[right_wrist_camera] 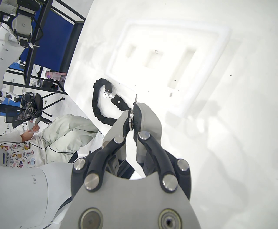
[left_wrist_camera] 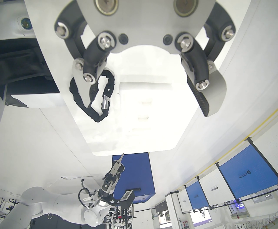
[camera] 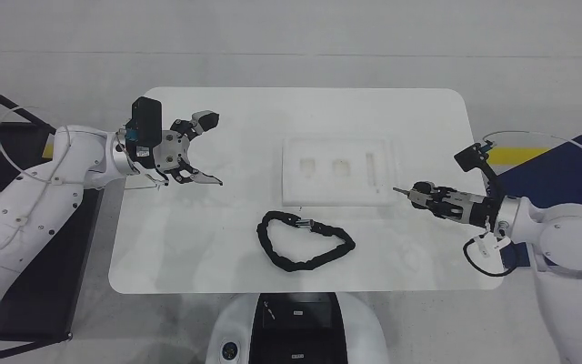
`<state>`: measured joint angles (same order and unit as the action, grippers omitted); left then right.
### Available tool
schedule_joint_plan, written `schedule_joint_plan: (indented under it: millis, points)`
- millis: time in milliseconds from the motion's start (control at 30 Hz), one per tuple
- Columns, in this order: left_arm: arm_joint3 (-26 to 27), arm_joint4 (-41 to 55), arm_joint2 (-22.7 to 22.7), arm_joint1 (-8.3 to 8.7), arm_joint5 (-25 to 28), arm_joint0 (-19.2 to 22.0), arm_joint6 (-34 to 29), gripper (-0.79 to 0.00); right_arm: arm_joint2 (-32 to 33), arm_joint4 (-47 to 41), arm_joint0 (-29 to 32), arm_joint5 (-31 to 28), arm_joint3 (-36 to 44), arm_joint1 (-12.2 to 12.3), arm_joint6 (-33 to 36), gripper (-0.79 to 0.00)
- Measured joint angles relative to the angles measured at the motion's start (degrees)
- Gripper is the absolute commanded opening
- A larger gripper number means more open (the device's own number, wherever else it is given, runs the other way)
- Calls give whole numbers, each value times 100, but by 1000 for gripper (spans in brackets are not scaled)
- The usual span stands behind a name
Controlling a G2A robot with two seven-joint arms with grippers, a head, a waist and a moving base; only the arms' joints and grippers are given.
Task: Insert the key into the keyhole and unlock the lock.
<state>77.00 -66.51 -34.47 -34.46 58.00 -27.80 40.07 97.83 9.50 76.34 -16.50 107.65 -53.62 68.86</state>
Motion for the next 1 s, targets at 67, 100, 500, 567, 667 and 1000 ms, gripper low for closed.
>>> schedule_joint_plan:
  millis: [67, 100, 500, 567, 667, 1000]
  points:
    - [0, 0, 0, 0, 0, 0, 0, 0, 0, 0, 0, 0, 0, 0, 0, -785]
    - [0, 0, 0, 0, 0, 0, 0, 0, 0, 0, 0, 0, 0, 0, 0, -785]
    - [897, -142, 171, -205, -255, -298, -919, 0, 0, 0, 0, 0, 0, 0, 0, -785]
    - [920, -148, 270, -295, -224, -326, -985, 0, 0, 0, 0, 0, 0, 0, 0, -785]
    - [898, -223, 420, -456, -179, -321, -1059, 0, 0, 0, 0, 0, 0, 0, 0, -785]
    - [728, -822, 1119, -960, 0, -141, -1106, 0, 0, 0, 0, 0, 0, 0, 0, -785]
